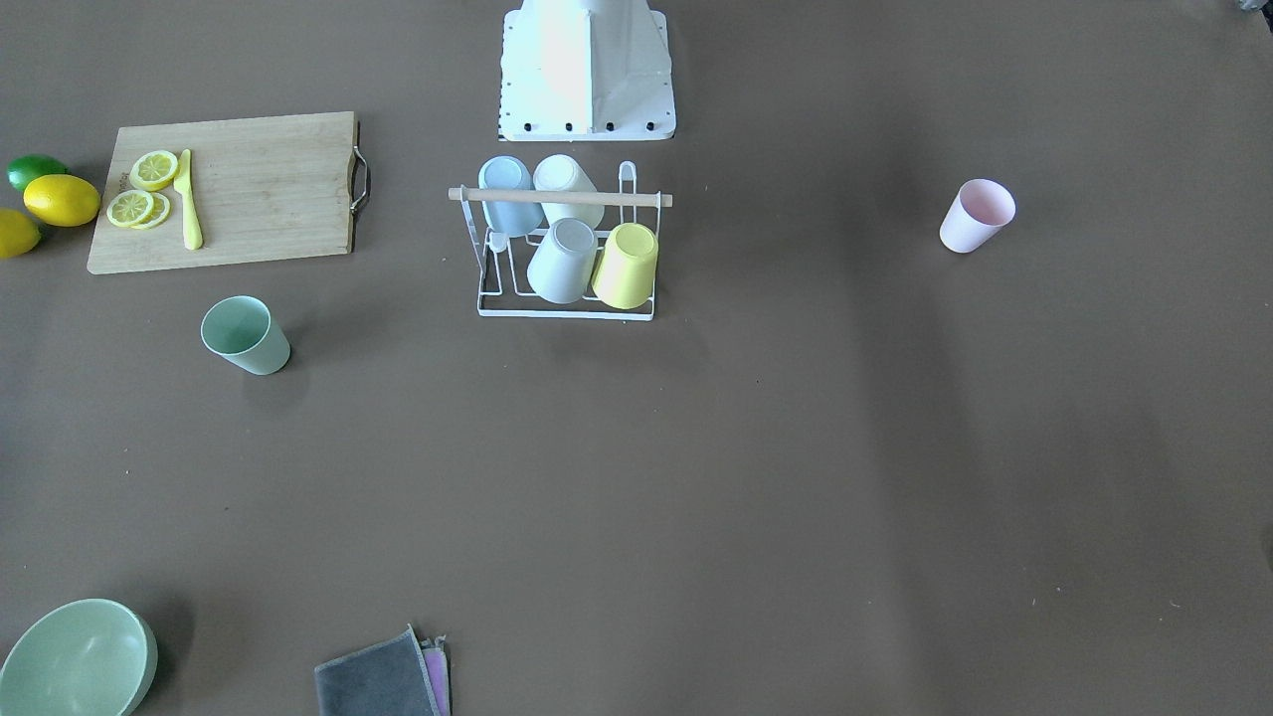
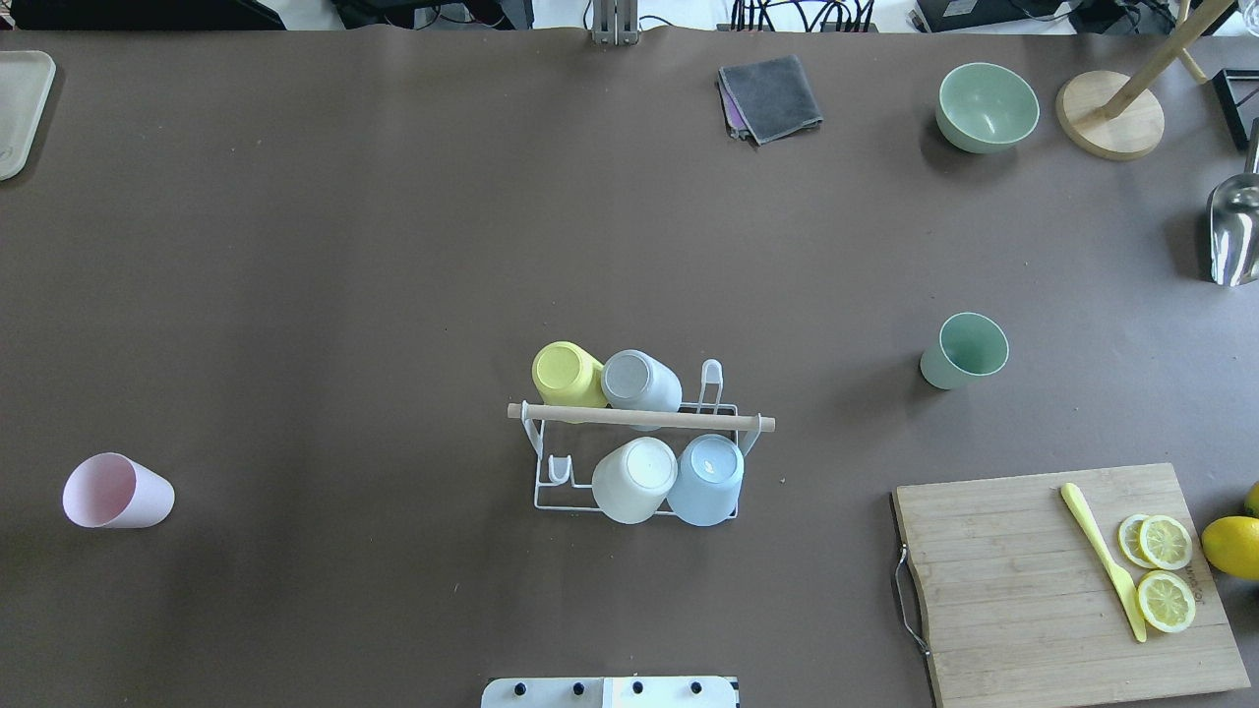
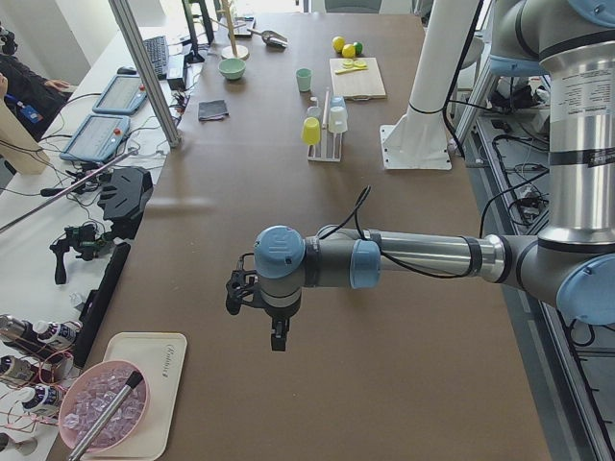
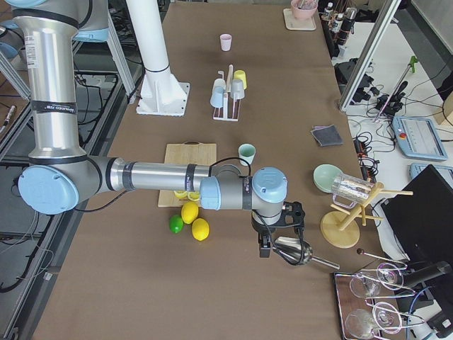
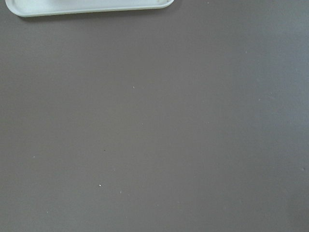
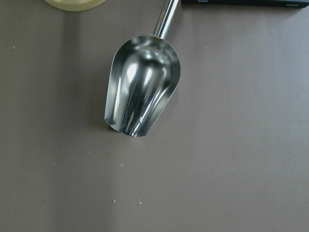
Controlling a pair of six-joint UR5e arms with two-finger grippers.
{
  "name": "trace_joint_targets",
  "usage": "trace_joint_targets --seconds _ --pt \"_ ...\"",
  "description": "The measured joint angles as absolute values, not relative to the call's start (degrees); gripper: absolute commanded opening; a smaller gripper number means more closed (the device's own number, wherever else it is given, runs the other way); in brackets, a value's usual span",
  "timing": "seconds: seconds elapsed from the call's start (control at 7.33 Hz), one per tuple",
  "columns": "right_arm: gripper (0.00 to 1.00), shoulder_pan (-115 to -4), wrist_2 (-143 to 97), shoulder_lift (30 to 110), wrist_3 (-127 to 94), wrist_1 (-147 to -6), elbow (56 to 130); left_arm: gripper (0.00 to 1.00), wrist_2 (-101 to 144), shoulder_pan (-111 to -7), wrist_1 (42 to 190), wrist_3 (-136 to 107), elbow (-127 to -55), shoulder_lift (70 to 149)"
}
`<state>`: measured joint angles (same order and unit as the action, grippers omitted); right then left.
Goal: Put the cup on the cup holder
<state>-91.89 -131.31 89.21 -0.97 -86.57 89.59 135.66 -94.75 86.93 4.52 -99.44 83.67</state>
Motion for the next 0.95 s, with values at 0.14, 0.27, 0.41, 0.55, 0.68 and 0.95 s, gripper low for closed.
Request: trace_joint_targets --seconds 0.14,0.27,0.41,0.55,0.68,0.95 --pt "1.00 -91.91 -131.31 89.21 -0.97 -86.57 89.55 0.98 135.63 -94.74 87.04 4.50 -99.16 83.64" --pt "1.00 -91.91 -131.31 89.21 -0.97 -86.57 89.51 0.98 135.60 -94.73 87.19 4.50 -99.01 83.71" --pt "1.00 -91.89 -131.31 89.21 -0.97 -86.57 89.49 0.98 135.56 -94.40 87.30 4.54 -99.00 83.90" --pt "1.00 -91.88 -131.31 89.21 -0.97 -86.57 89.45 0.98 135.52 -93.58 87.32 4.56 -99.05 84.03" --pt "1.00 -91.89 -131.31 89.21 -0.97 -86.57 89.39 0.98 135.45 -91.82 87.27 4.57 -99.17 84.11" --pt "1.00 -91.90 -131.31 89.23 -0.97 -86.57 89.32 0.98 134.58 -87.73 87.20 5.31 -100.29 84.37"
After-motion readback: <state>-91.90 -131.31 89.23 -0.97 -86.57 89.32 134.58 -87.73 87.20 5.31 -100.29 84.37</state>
